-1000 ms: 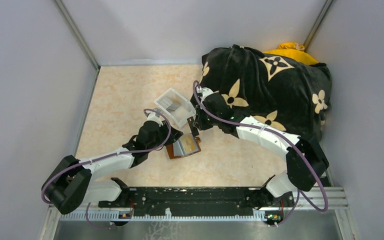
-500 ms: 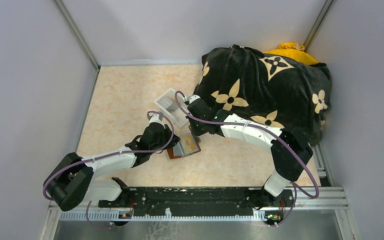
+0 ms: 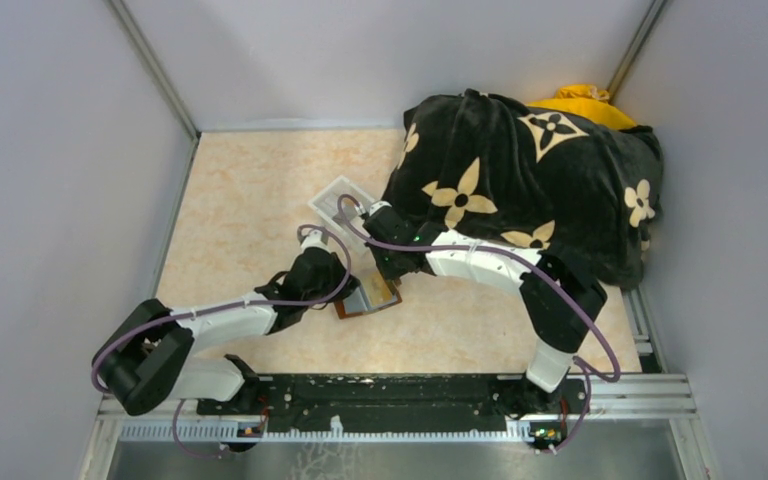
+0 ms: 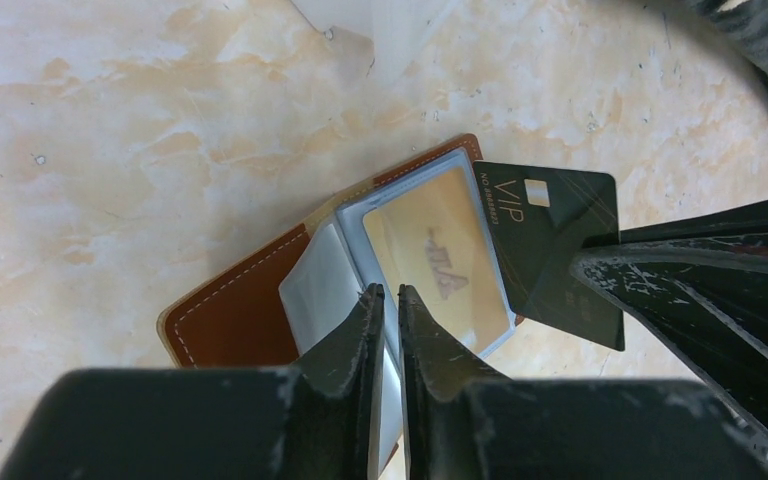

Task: Put the credit cards into the card holder
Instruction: Turn over the card slot in the card holder.

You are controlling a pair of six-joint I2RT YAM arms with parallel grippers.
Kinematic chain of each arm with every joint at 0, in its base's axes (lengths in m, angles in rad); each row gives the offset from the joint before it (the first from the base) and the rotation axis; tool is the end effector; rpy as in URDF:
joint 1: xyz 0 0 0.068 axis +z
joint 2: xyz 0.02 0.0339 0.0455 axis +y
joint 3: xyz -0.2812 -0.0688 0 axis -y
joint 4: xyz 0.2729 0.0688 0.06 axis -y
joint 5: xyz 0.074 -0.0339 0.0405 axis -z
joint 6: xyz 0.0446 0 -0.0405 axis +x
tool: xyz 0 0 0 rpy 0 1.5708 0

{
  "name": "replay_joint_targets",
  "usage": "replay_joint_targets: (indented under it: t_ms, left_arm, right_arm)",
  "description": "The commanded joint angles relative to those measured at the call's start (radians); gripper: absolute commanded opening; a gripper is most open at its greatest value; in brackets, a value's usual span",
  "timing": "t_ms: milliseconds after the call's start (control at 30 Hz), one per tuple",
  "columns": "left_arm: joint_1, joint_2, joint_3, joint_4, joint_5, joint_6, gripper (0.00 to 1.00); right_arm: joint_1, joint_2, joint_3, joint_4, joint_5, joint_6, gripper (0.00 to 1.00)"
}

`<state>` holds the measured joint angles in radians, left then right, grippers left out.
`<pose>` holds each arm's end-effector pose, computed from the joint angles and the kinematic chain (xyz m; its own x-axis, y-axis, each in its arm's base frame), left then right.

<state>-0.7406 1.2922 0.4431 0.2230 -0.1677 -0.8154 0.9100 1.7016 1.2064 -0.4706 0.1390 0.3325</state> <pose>0.1996 -0.1724 0.1495 -0.7082 -0.3251 -0.6267 0.0728 0.8493 -0.5229 0.2458 0.3061 0.2182 -0.7166 -0.3951 -0.5748 -0.5286 0.8453 0.0779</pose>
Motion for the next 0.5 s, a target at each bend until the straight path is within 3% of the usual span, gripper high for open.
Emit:
replay_joint_targets:
  t_ms: [0, 267, 467]
  left_arm:
    - [-0.013, 0.019, 0.000, 0.004, -0.006, -0.005, 0.15]
    - [-0.025, 0.046, -0.003, 0.006, -0.010, -0.011, 0.13]
    - [-0.031, 0.072, 0.000, 0.009, -0.011, -0.013, 0.12]
  right_arm:
    - [0.013, 0.022, 0.044, 0.009, 0.023, -0.007, 0.00]
    - [0.010, 0.016, 0.048, -0.015, 0.068, -0.006, 0.00]
    - [-0.018, 0.001, 0.029, -0.010, 0.017, 0.002, 0.00]
